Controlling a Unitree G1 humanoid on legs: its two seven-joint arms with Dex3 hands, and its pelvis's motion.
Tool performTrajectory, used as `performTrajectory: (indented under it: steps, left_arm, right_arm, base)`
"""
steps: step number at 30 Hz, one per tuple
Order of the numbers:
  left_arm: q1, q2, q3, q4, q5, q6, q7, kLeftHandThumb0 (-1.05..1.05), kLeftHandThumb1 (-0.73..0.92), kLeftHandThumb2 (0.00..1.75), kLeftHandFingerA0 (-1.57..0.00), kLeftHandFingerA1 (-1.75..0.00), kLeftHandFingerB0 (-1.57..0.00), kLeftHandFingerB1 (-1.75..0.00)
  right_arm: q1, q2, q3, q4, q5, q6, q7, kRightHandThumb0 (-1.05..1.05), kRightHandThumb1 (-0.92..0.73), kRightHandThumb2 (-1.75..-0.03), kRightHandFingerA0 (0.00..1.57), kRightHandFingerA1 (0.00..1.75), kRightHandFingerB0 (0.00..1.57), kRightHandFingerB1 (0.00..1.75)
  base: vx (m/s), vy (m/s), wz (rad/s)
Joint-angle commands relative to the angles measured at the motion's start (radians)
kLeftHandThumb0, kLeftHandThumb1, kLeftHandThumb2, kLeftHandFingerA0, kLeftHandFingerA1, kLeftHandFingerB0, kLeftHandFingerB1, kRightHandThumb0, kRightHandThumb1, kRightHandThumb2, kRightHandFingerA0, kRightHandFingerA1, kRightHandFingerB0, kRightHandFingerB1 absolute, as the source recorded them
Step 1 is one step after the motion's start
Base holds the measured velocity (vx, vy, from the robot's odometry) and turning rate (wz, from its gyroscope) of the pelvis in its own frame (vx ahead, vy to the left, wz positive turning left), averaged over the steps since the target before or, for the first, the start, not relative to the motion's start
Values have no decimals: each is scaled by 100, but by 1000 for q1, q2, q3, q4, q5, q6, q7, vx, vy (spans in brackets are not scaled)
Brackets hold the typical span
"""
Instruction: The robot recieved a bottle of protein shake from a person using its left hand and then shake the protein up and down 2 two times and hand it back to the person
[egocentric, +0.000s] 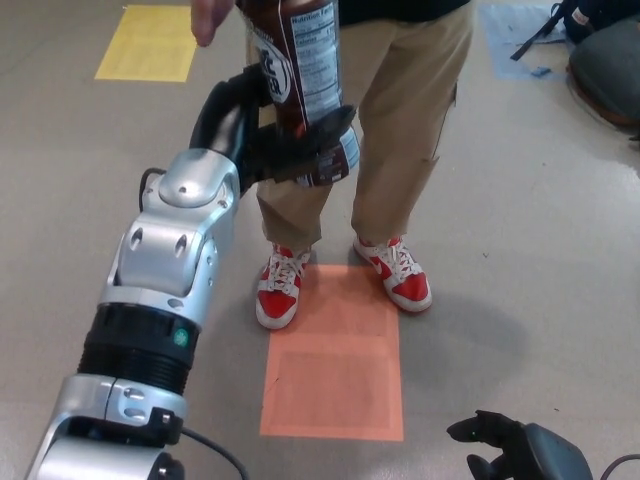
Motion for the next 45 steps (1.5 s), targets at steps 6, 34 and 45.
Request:
performTrajectory:
  steps: [6, 34, 45]
  left_arm:
    - [-27, 18, 9, -15, 7, 18, 19, -15, 81, 68, -107, -96, -76, -100]
    - [44, 93, -72, -108, -22, 72, -167, -78, 48, 83, 0, -6, 0, -3]
    - [173, 231, -82, -169, -11, -10, -288, -86, 51, 88, 0, 0, 0, -1]
  right_arm:
    - [-2, -10, -13, 3, 12, -2, 15, -21, -72, -64, 96, 53, 80, 45]
    - [4, -12, -8, 0, 9, -10, 26, -22, -75, -63, 93, 52, 79, 45]
    - [-10, -1, -15, 0, 16, 11, 35, -21, -75, -63, 84, 58, 79, 43]
  base:
    - [0, 0, 0]
    - [0, 0, 0]
    - [0, 0, 0]
